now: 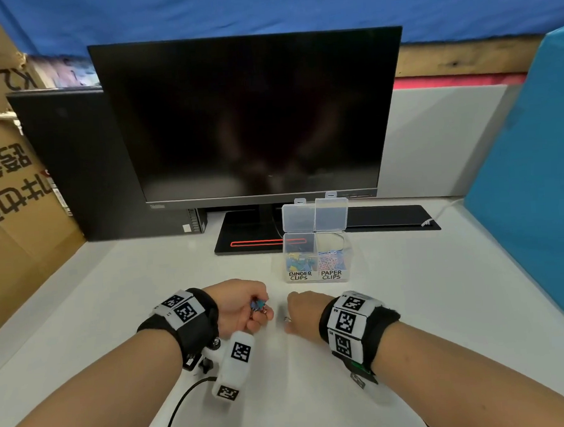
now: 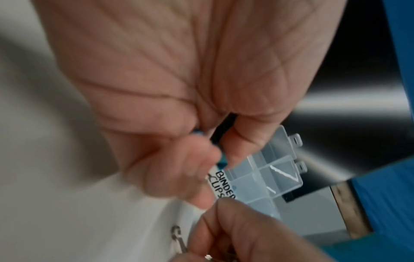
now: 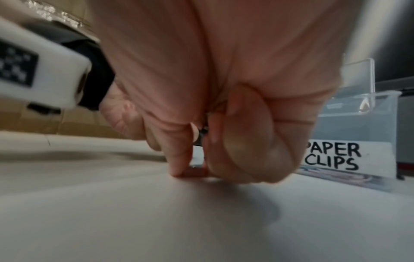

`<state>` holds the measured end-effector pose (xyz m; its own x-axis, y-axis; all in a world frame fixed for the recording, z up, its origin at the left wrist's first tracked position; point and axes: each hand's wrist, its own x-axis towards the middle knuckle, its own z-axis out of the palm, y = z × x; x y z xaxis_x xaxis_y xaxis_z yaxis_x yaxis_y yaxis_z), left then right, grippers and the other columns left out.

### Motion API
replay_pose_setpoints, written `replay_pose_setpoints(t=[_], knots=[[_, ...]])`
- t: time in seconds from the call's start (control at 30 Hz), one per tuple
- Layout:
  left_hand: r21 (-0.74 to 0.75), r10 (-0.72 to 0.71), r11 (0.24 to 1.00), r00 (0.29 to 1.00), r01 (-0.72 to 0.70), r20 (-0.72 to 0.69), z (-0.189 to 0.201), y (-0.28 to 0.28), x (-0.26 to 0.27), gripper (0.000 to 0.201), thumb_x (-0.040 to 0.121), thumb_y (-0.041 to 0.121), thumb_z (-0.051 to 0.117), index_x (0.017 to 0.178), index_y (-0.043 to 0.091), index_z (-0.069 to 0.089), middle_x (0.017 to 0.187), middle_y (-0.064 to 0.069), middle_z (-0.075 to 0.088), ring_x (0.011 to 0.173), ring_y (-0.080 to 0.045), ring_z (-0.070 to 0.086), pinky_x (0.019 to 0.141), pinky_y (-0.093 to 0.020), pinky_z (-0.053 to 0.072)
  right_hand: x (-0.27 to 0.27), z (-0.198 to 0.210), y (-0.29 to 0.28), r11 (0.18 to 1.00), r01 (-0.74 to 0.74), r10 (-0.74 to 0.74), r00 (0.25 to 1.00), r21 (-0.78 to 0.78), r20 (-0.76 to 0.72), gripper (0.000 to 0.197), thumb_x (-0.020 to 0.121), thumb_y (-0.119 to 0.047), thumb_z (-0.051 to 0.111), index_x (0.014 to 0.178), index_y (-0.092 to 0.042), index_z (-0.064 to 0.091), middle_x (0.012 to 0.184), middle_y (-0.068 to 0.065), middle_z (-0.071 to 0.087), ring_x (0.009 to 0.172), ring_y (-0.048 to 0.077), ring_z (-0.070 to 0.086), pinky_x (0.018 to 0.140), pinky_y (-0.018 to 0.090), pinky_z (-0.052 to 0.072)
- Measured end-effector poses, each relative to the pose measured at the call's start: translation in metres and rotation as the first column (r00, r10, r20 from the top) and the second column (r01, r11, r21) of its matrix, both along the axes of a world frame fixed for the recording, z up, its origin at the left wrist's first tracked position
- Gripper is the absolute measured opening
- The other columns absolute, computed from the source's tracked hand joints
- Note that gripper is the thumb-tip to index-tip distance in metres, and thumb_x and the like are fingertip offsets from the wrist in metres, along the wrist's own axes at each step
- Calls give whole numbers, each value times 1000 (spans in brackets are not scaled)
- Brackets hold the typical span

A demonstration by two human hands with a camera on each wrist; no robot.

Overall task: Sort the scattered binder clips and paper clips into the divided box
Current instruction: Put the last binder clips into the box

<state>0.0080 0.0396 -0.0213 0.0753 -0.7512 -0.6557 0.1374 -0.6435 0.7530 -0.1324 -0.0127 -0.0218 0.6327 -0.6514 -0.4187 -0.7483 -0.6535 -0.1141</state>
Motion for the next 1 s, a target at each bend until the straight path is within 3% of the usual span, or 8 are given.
replay_pose_setpoints(t=[0.13, 0.27, 0.47, 0.57, 0.7, 0.8, 0.9, 1.0], knots=[[27, -77, 997, 991, 74, 113, 3, -1, -3, 14, 89, 0, 45, 77, 5, 49, 64, -10, 49, 41, -12, 36, 36, -19, 29, -10, 5, 3, 994, -111, 111, 989, 4, -98, 37, 99, -19, 39, 127, 1, 49, 129, 17, 56, 117, 32, 55, 92, 35, 46], [-87, -8, 996, 995, 16, 95, 35, -21, -5, 19, 96, 9, 47, 81, 3, 57, 65, -9, 56, 45, -13, 48, 39, -19, 42, -25, 16, -5, 994, -62, 62, 998, 90, 7, 12, 96, -20, 45, 102, -15, 54, 96, 11, 57, 86, 25, 57, 69, 29, 45], [-211, 247, 938, 958, -274, -142, 81, -78, -14, 52, 102, 27, 38, 136, -12, 35, 130, -24, 46, 95, -30, 56, 83, -34, 47, -28, 74, -56, 992, 82, -98, 979, 97, 178, 30, 98, -31, 42, 72, -16, 47, 61, -2, 44, 51, 10, 41, 50, 21, 38], [-187, 228, 951, 967, -246, -112, 80, -93, -21, 64, 100, 39, 36, 141, -10, 30, 127, -20, 50, 75, -21, 47, 77, -32, 44, -14, 93, -84, 982, 158, -176, 966, 103, 191, 30, 97, -29, 42, 74, -12, 48, 59, 1, 43, 48, 14, 38, 50, 22, 34], [-155, 123, 978, 988, -137, -96, 71, -97, -16, 71, 100, 45, 28, 148, -7, 17, 150, -24, 31, 140, -32, 30, 116, -42, 21, 8, 94, -105, 978, 173, -187, 974, 116, 126, 25, 96, -30, 46, 86, -7, 52, 62, 6, 46, 49, 17, 40, 50, 24, 35], [-224, 129, 963, 987, -148, -97, 71, -94, -9, 55, 101, 35, 34, 139, -6, 39, 144, -24, 42, 134, -33, 41, 111, -41, 32, 22, 92, -107, 998, 64, -63, 997, -28, 42, 32, 98, -28, 44, 71, -11, 47, 62, 2, 45, 50, 13, 40, 48, 19, 34], [-397, 192, 917, 902, -25, 387, 61, -88, 1, 17, 93, 12, 51, 92, 9, 67, 95, -10, 67, 87, -24, 62, 77, -30, 51, 37, 86, -106, 992, -11, 6, 999, -129, -39, 34, 97, -26, 45, 67, -11, 46, 62, 2, 43, 55, 16, 44, 52, 22, 37], [-300, 106, 908, 533, 291, 839, 41, -80, 7, 12, 85, 15, 61, 92, 21, 70, 95, 4, 69, 91, -16, 64, 81, -25, 50, 51, 78, -106, 981, -70, 49, 992, -179, -119, 31, 96, -22, 47, 68, -8, 51, 62, 3, 42, 57, 16, 44, 55, 23, 39]])
